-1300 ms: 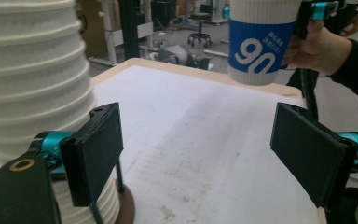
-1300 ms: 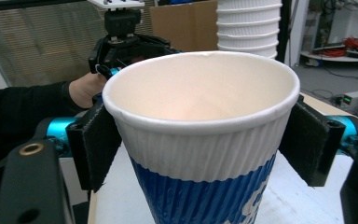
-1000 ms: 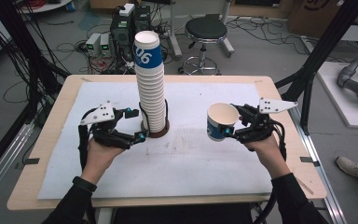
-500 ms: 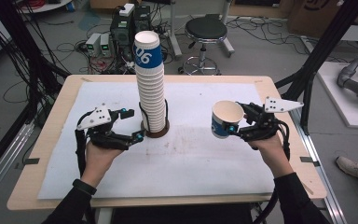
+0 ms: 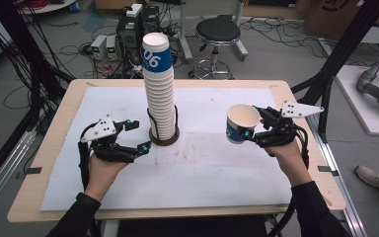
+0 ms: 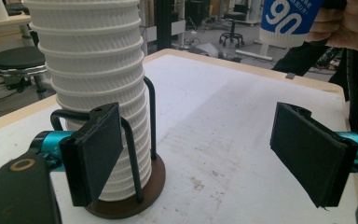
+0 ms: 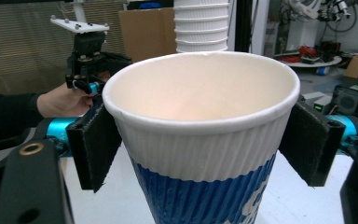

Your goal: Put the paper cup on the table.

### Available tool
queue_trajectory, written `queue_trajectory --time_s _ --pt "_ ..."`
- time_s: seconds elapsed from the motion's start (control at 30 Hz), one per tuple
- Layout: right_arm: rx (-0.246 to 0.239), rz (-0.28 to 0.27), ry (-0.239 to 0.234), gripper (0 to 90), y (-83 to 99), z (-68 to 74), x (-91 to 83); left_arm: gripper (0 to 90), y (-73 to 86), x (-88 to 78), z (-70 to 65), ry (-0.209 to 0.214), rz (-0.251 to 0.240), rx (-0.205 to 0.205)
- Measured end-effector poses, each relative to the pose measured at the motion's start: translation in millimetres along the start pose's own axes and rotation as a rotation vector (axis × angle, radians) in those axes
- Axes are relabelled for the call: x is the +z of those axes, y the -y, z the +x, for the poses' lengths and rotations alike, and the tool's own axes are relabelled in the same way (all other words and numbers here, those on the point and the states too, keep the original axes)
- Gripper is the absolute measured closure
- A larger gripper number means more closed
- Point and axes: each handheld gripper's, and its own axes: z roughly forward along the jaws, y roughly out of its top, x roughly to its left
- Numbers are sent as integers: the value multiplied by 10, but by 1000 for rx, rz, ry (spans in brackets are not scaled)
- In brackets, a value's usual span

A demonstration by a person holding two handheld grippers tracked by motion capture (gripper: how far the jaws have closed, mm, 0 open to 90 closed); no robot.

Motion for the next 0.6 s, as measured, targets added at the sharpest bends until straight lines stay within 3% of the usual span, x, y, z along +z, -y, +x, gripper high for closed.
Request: queue_trajectory --time_s 0.3,0.6 --pt "-2 0 30 209 -2 -53 -23 170 50 -10 30 -13 3 12" --pt "-4 7 100 209 14 -133 -29 171 89 -24 65 -28 12 5"
